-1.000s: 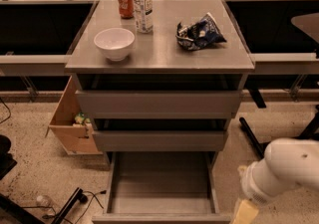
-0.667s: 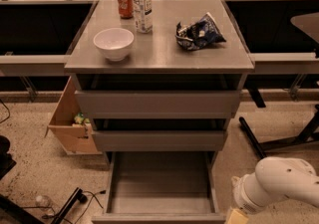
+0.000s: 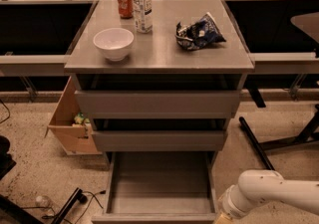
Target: Close bottom drawer
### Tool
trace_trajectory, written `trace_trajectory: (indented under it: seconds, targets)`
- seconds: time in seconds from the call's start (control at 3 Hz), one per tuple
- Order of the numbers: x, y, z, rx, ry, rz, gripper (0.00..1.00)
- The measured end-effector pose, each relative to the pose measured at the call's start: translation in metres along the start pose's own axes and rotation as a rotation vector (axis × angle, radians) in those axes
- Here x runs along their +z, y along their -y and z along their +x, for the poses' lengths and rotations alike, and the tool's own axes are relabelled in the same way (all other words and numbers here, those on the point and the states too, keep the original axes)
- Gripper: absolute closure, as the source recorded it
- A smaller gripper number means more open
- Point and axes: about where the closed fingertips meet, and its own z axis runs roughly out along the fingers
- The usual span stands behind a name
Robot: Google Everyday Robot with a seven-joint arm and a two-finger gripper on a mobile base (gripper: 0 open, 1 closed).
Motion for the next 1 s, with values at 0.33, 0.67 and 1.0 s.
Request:
trace_trajectory:
  seconds: [0.33, 0.67, 1.0]
  targets:
    - [0.038, 0.0111, 0.0103, 0.031, -0.004, -0.043, 0.66]
    - [0.0442, 0.011, 0.0107, 0.037, -0.001, -0.05, 0.89]
    - [0.0444, 0.0103, 0.0109, 0.037, 0.0, -0.051, 1.0]
